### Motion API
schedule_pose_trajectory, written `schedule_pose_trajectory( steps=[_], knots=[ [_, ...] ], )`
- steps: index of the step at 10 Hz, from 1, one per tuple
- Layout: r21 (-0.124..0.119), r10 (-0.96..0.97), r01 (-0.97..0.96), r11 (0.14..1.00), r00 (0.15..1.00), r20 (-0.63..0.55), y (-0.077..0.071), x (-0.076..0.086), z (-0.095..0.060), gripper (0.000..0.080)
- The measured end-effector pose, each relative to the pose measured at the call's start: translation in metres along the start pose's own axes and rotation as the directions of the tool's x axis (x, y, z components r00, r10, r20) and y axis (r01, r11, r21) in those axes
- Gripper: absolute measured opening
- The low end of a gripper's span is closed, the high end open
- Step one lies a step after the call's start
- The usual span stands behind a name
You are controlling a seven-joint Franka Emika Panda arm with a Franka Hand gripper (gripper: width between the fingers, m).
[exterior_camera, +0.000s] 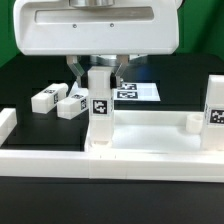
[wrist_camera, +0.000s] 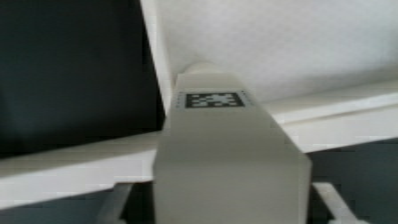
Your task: Assemble desk
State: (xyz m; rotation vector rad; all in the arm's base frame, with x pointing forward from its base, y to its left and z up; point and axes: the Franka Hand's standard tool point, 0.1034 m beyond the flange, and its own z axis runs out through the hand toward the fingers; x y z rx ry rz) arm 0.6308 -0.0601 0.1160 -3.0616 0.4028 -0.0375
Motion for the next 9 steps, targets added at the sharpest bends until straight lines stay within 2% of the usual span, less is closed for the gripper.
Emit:
schedule_pose_trajectory(
  steps=[3,5,8,9],
  knots=[
    [0.003,0.254,-0.254,0.967,0.967,-0.002,0.0018,0.0009,0.0007,0.0291],
    [0.002,0.436,-0.436,0.900,0.900,-0.002,0.0030,0.0010,0.0009,0.0291],
    [0.004,0.619,-0.619,0.785,0.785,-0.001,0.0039,0.0011,0.0011,0.0291],
    [0.004,0.634,-0.634,0.773,0.773,0.000,0.0040,0.0011,0.0011,0.0291]
  ],
)
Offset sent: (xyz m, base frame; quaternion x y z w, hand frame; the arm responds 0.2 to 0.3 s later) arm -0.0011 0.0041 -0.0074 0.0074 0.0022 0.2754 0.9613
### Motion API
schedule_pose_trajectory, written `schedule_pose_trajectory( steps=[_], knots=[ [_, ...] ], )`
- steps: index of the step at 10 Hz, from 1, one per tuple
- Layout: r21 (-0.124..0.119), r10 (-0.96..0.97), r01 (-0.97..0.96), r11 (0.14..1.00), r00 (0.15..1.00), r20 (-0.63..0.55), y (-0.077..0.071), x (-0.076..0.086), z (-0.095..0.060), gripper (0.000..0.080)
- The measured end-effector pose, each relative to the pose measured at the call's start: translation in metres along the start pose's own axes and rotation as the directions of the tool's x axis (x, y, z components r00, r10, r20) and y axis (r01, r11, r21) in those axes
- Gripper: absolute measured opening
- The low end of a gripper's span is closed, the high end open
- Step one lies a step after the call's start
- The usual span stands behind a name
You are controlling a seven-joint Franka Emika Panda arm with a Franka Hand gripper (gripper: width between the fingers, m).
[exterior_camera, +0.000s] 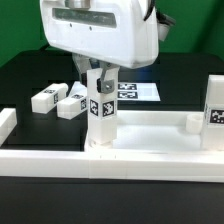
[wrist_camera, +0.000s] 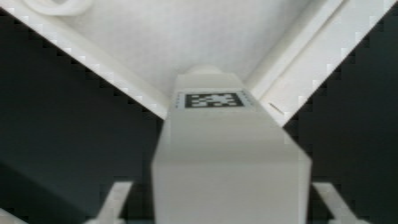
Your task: Assemble desk
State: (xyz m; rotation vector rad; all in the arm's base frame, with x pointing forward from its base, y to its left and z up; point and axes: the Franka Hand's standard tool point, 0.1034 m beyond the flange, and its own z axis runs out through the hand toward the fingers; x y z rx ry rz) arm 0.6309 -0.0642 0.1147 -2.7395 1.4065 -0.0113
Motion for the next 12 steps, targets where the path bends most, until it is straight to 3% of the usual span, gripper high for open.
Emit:
schedule_pose_trajectory(
  steps=[2,4,5,9,12],
  knots=[
    [0.004,0.024,-0.024,1.000,1.000,0.004,-0.0005,-0.0004,0.0000,0.0291],
    [-0.003,-0.032,0.032,0.999,0.999,0.014,-0.0024,-0.0063,0.0014,0.0533],
    [0.003,-0.117,0.117,0.993,0.993,0.008,-0.0049,-0.0075,0.0015,0.0613],
    [0.004,-0.530,0.530,0.848,0.848,0.006,-0.0053,-0.0089,0.0024,0.0648],
    [-0.018,-0.802,0.802,0.598,0.598,0.010,-0.0043,-0.0082,0.0029,0.0649]
  ],
)
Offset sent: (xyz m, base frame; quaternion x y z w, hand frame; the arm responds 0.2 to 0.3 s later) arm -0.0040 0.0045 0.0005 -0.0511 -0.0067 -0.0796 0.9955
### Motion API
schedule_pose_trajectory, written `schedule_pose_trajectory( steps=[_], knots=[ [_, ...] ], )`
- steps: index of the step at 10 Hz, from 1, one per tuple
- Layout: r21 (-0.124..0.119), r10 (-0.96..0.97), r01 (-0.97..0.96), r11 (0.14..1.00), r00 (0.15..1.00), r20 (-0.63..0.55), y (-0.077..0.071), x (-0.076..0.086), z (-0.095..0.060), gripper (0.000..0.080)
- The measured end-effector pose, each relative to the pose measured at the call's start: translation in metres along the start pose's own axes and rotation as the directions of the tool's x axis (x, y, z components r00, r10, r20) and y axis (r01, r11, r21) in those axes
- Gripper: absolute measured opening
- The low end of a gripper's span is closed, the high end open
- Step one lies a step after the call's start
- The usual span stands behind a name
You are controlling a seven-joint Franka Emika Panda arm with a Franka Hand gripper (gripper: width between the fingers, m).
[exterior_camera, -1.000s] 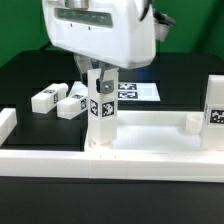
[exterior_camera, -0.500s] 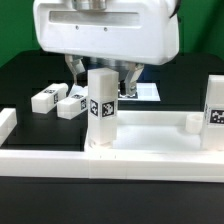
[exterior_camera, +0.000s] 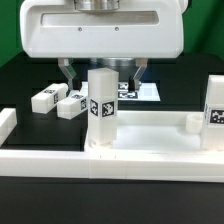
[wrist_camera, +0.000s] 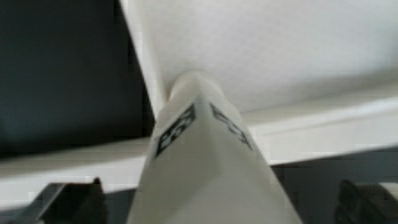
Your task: Assemble desk
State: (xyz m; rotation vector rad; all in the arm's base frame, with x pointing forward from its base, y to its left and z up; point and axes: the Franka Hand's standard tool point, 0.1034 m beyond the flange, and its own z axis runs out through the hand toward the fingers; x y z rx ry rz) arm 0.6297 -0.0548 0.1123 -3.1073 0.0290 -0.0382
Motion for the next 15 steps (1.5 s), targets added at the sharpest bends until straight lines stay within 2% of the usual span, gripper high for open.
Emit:
schedule_pose_trajectory(
  steps=[4,7,9,14,15],
  knots=[
    [-0.020,-0.316,0.316,0.949,0.949,0.013,0.0011,-0.0008,0.0011,0.0649],
    [-0.017,-0.463,0.463,0.886,0.886,0.016,0.0025,-0.0009,0.0011,0.0636],
    [-0.017,-0.450,0.451,0.893,0.893,0.016,0.0025,-0.0010,0.0014,0.0284],
    [-0.016,-0.438,0.438,0.899,0.899,0.016,0.0025,-0.0011,0.0016,0.0289],
    [-0.009,-0.288,0.288,0.957,0.957,0.008,0.0019,-0.0010,0.0017,0.0289]
  ],
)
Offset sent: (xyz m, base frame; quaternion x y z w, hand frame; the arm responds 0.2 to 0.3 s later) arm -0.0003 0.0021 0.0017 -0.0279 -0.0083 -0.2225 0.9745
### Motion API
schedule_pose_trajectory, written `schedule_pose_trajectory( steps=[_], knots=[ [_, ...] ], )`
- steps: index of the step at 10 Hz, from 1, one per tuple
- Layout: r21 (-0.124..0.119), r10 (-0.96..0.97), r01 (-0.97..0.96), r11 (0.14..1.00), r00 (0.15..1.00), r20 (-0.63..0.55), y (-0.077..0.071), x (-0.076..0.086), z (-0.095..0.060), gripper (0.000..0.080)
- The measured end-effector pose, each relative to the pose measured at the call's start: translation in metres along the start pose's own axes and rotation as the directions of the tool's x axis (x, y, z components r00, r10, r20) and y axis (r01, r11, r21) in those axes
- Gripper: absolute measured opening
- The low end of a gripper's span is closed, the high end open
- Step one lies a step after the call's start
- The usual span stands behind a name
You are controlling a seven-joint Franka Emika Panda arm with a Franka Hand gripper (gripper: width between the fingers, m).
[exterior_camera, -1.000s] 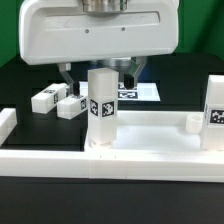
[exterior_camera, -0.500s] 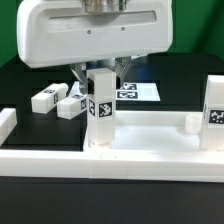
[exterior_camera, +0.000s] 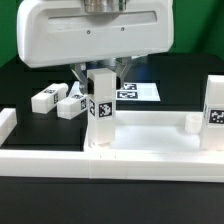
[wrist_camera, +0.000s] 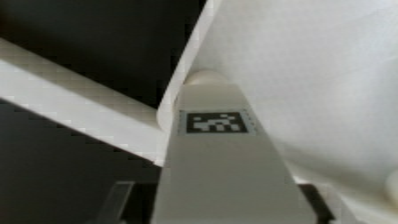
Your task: Assemble desk
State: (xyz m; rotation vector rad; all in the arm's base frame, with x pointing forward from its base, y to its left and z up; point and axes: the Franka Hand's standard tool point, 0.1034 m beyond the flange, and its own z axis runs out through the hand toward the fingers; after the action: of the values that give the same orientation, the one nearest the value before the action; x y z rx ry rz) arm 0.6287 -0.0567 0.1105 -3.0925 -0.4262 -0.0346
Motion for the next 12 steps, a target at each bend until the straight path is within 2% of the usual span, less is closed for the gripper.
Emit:
schedule_pose_trajectory(
  steps=[2,5,6,8,10,11,12],
  knots=[
    [0.005,0.243,-0.243,0.970,0.970,0.000,0.0006,-0.0004,0.0001,0.0289],
    [0.011,0.533,-0.533,0.846,0.846,0.000,0.0006,0.0002,0.0017,0.0291],
    [0.011,0.604,-0.604,0.797,0.797,0.000,0.0007,0.0002,0.0017,0.0291],
    [0.013,0.777,-0.777,0.629,0.629,0.001,0.0015,0.0004,0.0019,0.0291],
    [0.014,0.866,-0.866,0.500,0.500,0.006,0.0018,0.0003,0.0020,0.0291],
    [0.014,0.879,-0.879,0.476,0.476,0.006,0.0018,0.0003,0.0020,0.0291],
    [0.014,0.873,-0.873,0.487,0.487,0.006,0.0020,0.0003,0.0020,0.0295]
  ],
)
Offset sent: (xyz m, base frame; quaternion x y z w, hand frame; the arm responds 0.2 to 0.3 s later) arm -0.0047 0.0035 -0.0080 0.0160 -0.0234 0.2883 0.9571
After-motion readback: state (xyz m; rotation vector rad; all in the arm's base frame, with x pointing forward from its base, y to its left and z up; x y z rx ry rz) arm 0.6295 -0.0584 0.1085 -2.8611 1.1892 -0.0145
